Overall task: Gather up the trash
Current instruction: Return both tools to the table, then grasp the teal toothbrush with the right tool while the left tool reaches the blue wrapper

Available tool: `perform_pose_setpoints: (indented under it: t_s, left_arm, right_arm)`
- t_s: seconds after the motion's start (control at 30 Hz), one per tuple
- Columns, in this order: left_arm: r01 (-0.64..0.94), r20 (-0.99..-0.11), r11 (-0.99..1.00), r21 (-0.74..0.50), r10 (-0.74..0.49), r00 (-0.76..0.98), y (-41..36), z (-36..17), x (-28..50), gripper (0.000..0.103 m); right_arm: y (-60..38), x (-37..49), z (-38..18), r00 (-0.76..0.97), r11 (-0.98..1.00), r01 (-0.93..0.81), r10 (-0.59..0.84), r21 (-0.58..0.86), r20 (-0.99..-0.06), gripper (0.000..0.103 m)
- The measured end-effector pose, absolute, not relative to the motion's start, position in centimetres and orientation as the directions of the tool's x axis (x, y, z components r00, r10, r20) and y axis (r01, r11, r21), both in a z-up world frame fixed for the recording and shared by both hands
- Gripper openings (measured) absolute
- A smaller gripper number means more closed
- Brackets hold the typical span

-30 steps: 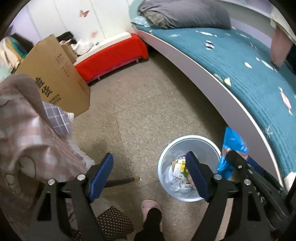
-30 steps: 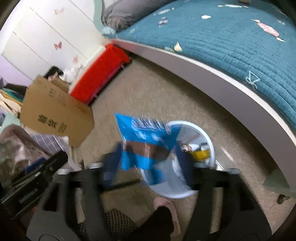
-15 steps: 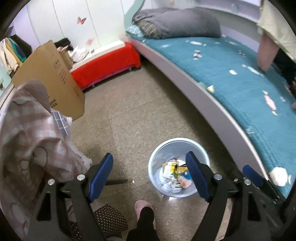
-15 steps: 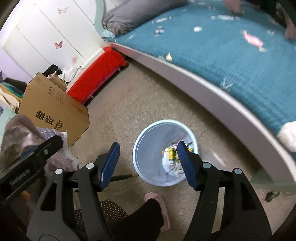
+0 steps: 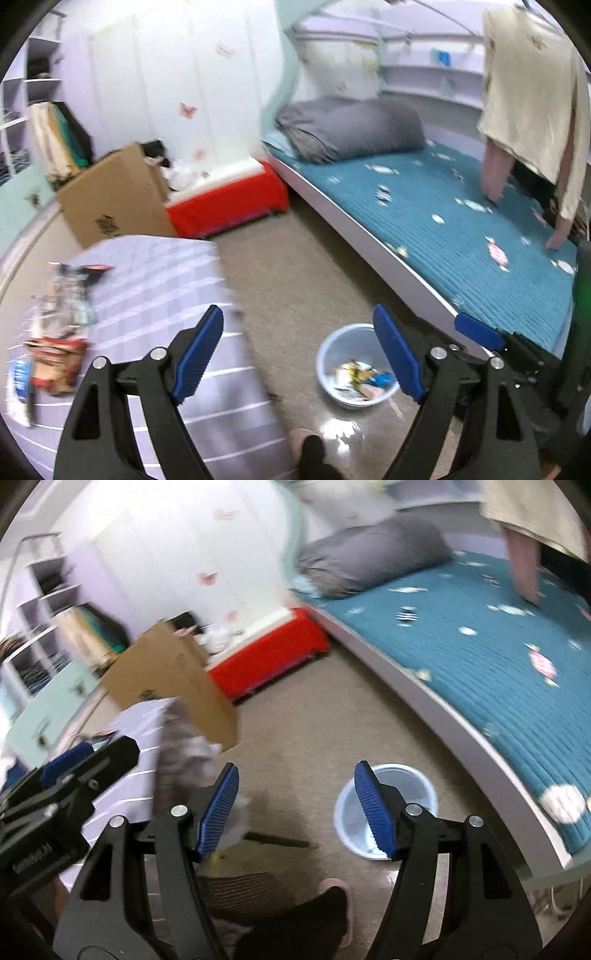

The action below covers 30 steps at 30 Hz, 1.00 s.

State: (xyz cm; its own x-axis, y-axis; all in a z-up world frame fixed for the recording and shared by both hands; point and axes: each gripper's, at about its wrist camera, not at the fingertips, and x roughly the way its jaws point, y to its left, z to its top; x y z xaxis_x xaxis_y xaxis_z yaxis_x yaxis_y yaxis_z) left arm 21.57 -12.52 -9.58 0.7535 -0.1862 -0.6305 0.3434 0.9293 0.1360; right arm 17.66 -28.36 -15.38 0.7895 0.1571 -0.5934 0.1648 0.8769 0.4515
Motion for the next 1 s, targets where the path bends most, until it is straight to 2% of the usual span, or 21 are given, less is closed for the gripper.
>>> perform_pose_setpoints:
  t_s: [0.17,0.27,0.43,0.57,0.67,0.87,1.0]
  left_arm:
    - [0.22,-0.593,0.961,0.166,-0.081,0.801,-3.4,-6.7,21.4,0.082]
    - [0.146,-0.613,0.974,0.172,-0.01,0.79,3.1,-6.3,21.8,0.082]
    - [0.027,-0.679,0.999,0.043,0.009,0.734,13.7,-6.1,22.9,0.082]
    - [-0.059,-0.692,0.996,0.067,0.088,0.717,19.1,-6.2,23.5,0.082]
    - [-0.066,-0.706,0.997,0.048,0.08,0.704,21.1,-6.5,23.9,0.082]
    - [-0.013,-0.733,1.0,0.012,0.018,0.68,23.2,-6.8,26.3,0.082]
    - [-0.001,-0.743,0.998,-0.062,-0.045,0.667,23.4,-7.4,27.6,0.082]
  right_arm:
    - [-21.4,19.4,-12.2,0.778,0.903,-0.005,0.273,0.429,-0.566,0.066]
    - [-16.9,20.8,-11.1,0.752,0.917,-0.091,0.319,0.389,-0.577,0.066]
    - [-9.9,23.7,-10.3,0.693,0.922,-0.21,0.374,0.324,-0.616,0.066]
    - [-6.1,26.6,-10.1,0.645,0.914,-0.27,0.404,0.302,-0.648,0.065]
    - [-3.4,28.5,-10.2,0.619,0.916,-0.299,0.4,0.268,-0.676,0.053]
    - [1.0,32.4,-11.1,0.567,0.911,-0.344,0.394,0.227,-0.723,0.047]
    - [2.9,35.0,-11.4,0.54,0.909,-0.367,0.381,0.197,-0.751,0.045]
